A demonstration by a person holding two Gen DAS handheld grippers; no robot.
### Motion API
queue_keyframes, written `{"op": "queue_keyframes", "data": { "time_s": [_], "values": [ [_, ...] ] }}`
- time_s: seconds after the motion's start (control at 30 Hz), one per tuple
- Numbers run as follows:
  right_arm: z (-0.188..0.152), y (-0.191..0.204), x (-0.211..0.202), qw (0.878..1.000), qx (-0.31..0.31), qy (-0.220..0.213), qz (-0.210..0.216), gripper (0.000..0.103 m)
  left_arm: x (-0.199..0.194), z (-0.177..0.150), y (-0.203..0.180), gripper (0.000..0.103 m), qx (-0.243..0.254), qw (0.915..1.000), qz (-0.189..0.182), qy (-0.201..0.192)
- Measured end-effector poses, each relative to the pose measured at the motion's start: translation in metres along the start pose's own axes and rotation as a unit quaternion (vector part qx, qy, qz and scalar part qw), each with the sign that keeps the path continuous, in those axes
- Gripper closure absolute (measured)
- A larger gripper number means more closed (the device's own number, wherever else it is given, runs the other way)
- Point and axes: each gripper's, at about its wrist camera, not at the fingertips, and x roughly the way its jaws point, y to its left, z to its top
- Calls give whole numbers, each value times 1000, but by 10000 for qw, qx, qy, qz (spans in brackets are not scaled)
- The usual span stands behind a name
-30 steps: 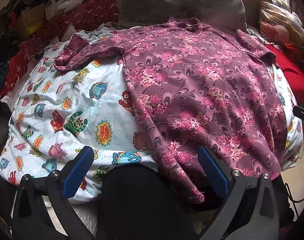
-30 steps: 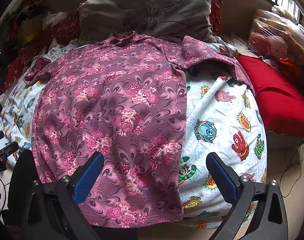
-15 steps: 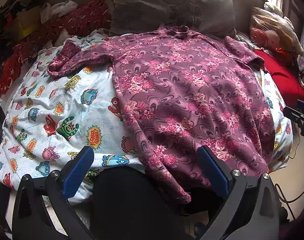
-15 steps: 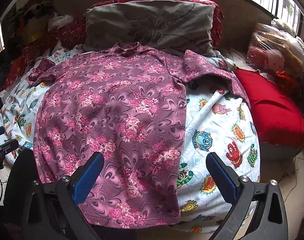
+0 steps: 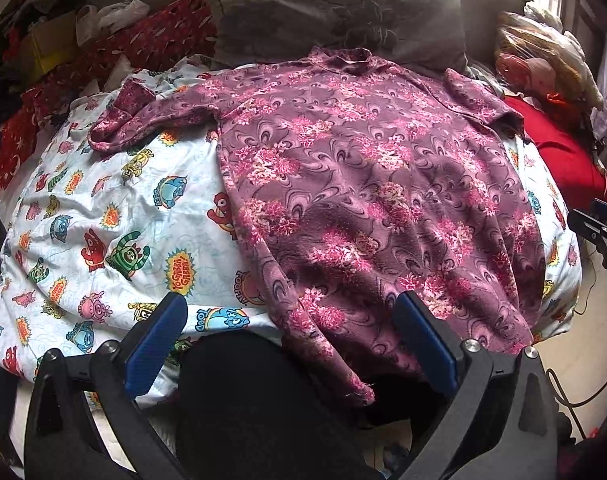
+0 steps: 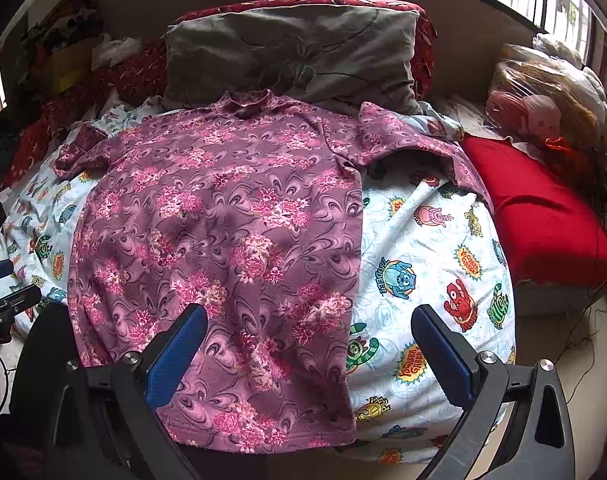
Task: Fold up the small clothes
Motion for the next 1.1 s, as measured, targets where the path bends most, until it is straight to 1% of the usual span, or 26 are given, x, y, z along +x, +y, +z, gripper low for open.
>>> {"op": "queue_keyframes", "data": {
  "time_s": [0.77,0.87,0.97,1.03,1.1],
  "values": [
    [-2,-2,25,9994,86,320,80,2,24,5,-2,0,-4,9994,-56,329],
    [-2,-4,29,9993,92,368,55,2,29,7,2,0,-76,9991,-78,410],
    [-4,-11,38,9986,171,505,39,2,39,9,15,0,-330,9975,-46,622],
    [-8,-21,47,9972,319,676,2,2,47,9,22,0,-461,9961,-28,758],
    [-14,-33,59,9943,551,917,-28,2,54,10,22,0,-447,9950,8,897]
  ]
}}
